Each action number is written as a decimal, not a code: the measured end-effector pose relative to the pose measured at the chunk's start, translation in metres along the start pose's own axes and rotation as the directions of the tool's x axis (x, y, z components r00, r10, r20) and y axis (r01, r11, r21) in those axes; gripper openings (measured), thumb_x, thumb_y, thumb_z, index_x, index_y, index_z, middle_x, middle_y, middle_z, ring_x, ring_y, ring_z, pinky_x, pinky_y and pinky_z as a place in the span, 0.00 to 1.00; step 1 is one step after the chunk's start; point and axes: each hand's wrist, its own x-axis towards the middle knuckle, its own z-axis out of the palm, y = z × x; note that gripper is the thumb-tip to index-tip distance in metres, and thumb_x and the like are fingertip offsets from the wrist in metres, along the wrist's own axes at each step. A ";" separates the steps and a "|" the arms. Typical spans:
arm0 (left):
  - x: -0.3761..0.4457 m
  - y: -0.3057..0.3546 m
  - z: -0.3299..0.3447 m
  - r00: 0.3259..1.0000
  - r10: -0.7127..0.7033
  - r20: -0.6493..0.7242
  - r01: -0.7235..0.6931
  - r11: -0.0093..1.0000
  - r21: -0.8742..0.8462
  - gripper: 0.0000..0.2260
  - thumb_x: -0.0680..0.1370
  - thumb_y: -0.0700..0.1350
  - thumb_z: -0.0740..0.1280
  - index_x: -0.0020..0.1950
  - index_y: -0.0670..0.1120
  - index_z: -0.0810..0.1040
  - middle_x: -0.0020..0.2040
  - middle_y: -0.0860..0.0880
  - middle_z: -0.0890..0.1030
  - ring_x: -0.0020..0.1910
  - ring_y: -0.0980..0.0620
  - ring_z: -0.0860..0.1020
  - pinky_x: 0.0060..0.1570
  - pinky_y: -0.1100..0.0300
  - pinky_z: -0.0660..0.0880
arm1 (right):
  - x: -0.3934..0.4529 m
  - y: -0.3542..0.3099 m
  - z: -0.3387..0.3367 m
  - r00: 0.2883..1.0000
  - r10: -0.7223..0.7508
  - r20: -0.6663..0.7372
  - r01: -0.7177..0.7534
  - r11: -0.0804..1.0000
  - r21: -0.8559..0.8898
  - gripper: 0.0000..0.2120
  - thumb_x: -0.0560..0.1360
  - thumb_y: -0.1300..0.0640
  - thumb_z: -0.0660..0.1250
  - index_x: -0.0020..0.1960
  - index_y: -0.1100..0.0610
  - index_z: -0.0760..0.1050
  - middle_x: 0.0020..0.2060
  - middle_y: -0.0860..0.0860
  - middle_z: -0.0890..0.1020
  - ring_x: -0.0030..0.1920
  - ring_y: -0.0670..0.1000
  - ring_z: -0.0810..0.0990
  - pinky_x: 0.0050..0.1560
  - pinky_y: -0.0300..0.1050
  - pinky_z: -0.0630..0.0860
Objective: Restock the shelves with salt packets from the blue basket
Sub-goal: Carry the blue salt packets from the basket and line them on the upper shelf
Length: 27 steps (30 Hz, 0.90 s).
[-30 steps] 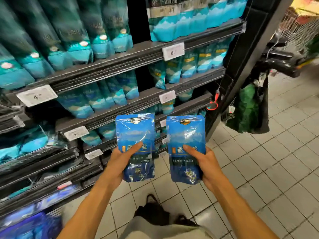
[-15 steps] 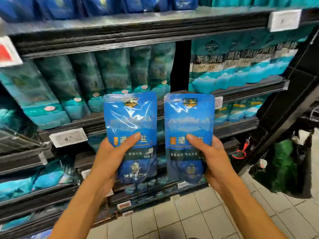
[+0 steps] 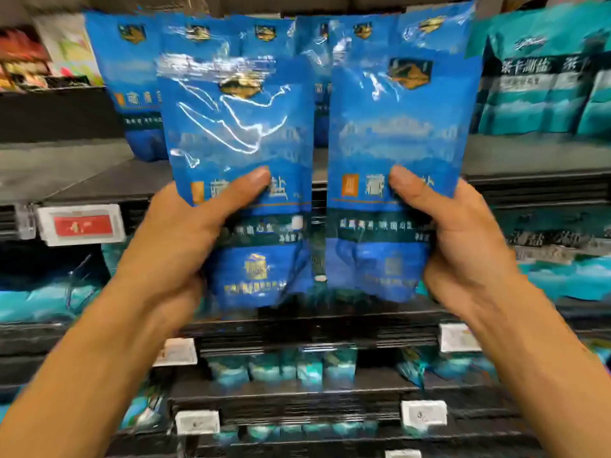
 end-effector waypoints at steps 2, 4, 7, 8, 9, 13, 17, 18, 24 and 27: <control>0.032 0.024 0.004 0.999 0.037 0.017 -0.037 0.999 0.016 0.16 0.73 0.47 0.73 0.60 0.48 0.83 0.54 0.50 0.87 0.50 0.51 0.86 0.41 0.55 0.83 | 0.040 -0.021 0.011 0.999 -0.040 0.035 0.041 0.999 -0.011 0.21 0.71 0.57 0.74 0.63 0.60 0.79 0.57 0.57 0.86 0.57 0.58 0.85 0.57 0.58 0.82; 0.071 0.040 0.007 0.999 0.041 0.017 -0.041 0.999 0.009 0.13 0.76 0.46 0.72 0.60 0.48 0.82 0.54 0.49 0.87 0.50 0.49 0.86 0.42 0.51 0.83 | 0.086 -0.033 0.021 0.999 -0.033 0.033 0.033 0.999 -0.016 0.21 0.74 0.59 0.73 0.66 0.62 0.77 0.57 0.58 0.85 0.58 0.60 0.84 0.56 0.62 0.82; 0.133 0.048 0.010 1.000 -0.002 -0.006 0.002 1.000 0.009 0.10 0.77 0.46 0.72 0.58 0.48 0.82 0.52 0.48 0.87 0.49 0.49 0.86 0.43 0.50 0.84 | 0.149 -0.037 0.035 0.997 0.075 0.027 -0.074 0.997 -0.033 0.25 0.76 0.58 0.73 0.71 0.63 0.72 0.59 0.60 0.84 0.59 0.62 0.84 0.54 0.67 0.81; 0.152 0.046 0.010 0.999 -0.039 0.004 0.039 0.999 0.013 0.11 0.78 0.47 0.72 0.60 0.48 0.81 0.53 0.48 0.87 0.48 0.49 0.86 0.43 0.50 0.83 | 0.165 -0.035 0.037 0.994 0.104 0.032 -0.102 0.993 -0.060 0.24 0.76 0.58 0.72 0.70 0.63 0.73 0.60 0.60 0.84 0.59 0.62 0.84 0.55 0.67 0.81; 0.167 0.041 0.009 0.997 -0.076 0.011 0.076 0.997 0.018 0.13 0.78 0.47 0.72 0.62 0.48 0.81 0.54 0.47 0.86 0.47 0.50 0.86 0.42 0.51 0.83 | 0.179 -0.030 0.037 0.991 0.129 0.040 -0.125 0.988 -0.094 0.23 0.77 0.58 0.72 0.69 0.64 0.74 0.59 0.60 0.84 0.57 0.61 0.84 0.57 0.66 0.80; 0.214 0.009 -0.001 0.991 -0.137 0.001 0.137 0.989 0.051 0.09 0.79 0.44 0.70 0.58 0.46 0.81 0.51 0.46 0.86 0.46 0.49 0.85 0.49 0.49 0.81 | 0.215 -0.008 0.027 0.974 0.214 0.071 -0.194 0.956 -0.221 0.17 0.79 0.61 0.68 0.68 0.63 0.75 0.57 0.60 0.82 0.54 0.58 0.82 0.63 0.62 0.77; 0.234 -0.004 -0.017 0.988 -0.099 0.120 0.078 0.983 0.167 0.08 0.77 0.39 0.71 0.55 0.44 0.83 0.48 0.49 0.88 0.46 0.52 0.86 0.52 0.52 0.82 | 0.231 -0.002 0.014 0.955 0.257 0.146 -0.189 0.911 -0.365 0.16 0.77 0.65 0.70 0.65 0.63 0.78 0.60 0.60 0.83 0.58 0.58 0.83 0.59 0.57 0.80; 0.234 -0.005 -0.022 0.985 -0.073 0.158 0.031 0.966 0.255 0.11 0.76 0.38 0.72 0.58 0.42 0.83 0.52 0.47 0.87 0.49 0.51 0.85 0.56 0.52 0.82 | 0.233 -0.004 0.010 0.957 0.246 0.156 -0.150 0.874 -0.463 0.16 0.75 0.65 0.72 0.63 0.62 0.80 0.58 0.58 0.85 0.57 0.56 0.84 0.60 0.56 0.79; 0.219 -0.013 -0.049 0.984 0.053 0.169 -0.173 0.492 0.853 0.25 0.68 0.58 0.80 0.60 0.48 0.82 0.54 0.49 0.86 0.57 0.48 0.83 0.59 0.49 0.78 | 0.230 -0.013 -0.005 0.975 0.166 0.148 0.034 0.547 -0.836 0.20 0.71 0.48 0.78 0.56 0.61 0.83 0.36 0.53 0.83 0.32 0.44 0.74 0.33 0.35 0.69; 0.218 -0.012 -0.045 0.983 0.162 0.082 -0.125 0.282 0.951 0.28 0.68 0.63 0.78 0.57 0.45 0.81 0.50 0.47 0.85 0.54 0.44 0.80 0.48 0.56 0.71 | 0.231 -0.009 -0.003 0.977 0.172 0.128 0.009 0.566 -0.824 0.20 0.71 0.49 0.78 0.56 0.61 0.82 0.40 0.55 0.80 0.35 0.51 0.74 0.37 0.43 0.71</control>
